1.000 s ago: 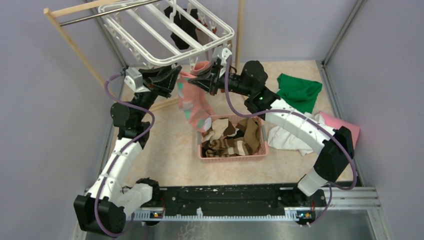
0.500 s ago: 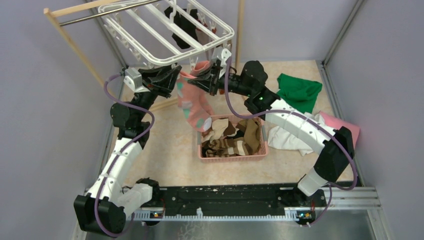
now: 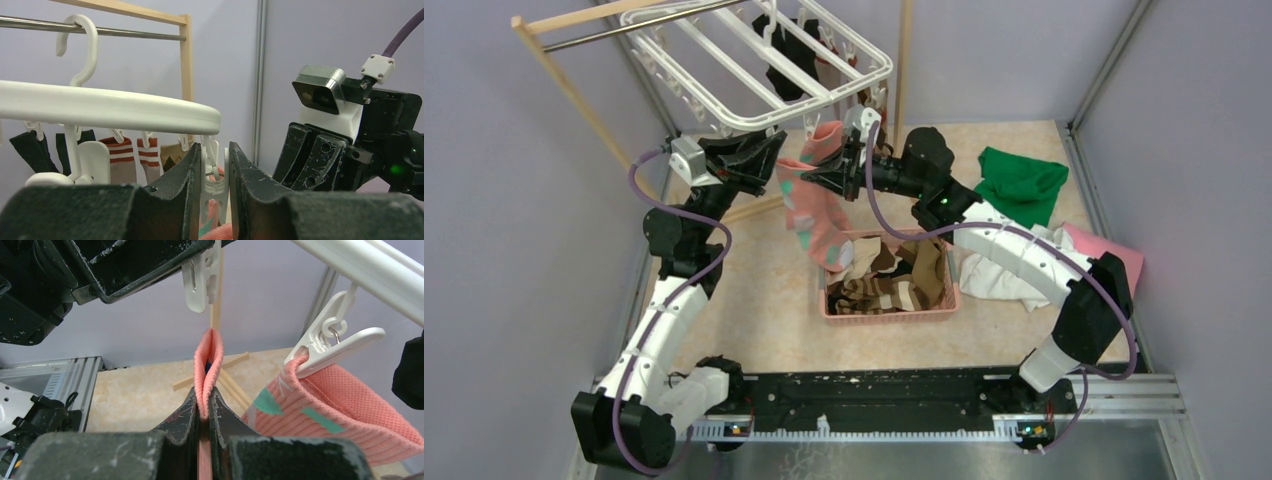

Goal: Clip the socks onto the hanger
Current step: Clamp the sock onto the hanger.

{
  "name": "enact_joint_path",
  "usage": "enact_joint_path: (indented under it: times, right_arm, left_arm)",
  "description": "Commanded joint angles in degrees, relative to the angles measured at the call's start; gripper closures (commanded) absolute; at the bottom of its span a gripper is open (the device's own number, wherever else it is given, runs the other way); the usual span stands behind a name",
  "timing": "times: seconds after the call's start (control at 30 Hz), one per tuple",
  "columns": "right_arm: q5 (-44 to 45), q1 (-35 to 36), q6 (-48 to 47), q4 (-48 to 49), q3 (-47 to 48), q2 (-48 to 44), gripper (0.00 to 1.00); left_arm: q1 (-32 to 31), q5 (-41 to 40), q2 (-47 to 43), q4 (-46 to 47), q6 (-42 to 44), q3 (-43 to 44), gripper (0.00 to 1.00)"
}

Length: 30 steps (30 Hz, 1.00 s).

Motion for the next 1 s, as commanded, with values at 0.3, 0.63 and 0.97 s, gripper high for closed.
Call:
enact_joint_path:
  times: [0.3, 0.63, 0.97]
  right_arm:
    - [0.29, 0.64, 2.49, 4.41, 4.74, -1.42, 1.00]
    - [0.03, 0.64, 2.97, 4.91, 5.44, -1.71, 1.00]
    - [-1.74, 0.65, 1.38, 3.42, 3.17, -2.96, 1.00]
  left_arm:
    - [-0.22, 0.51, -0.96, 3.14, -0.85, 0.83, 0.89]
    - [-0.18, 0.50, -0.83, 3.14, -0.68, 0.44, 0.89]
    - [-0.22, 0.06, -0.79, 4.18, -1.22, 1.18, 0.89]
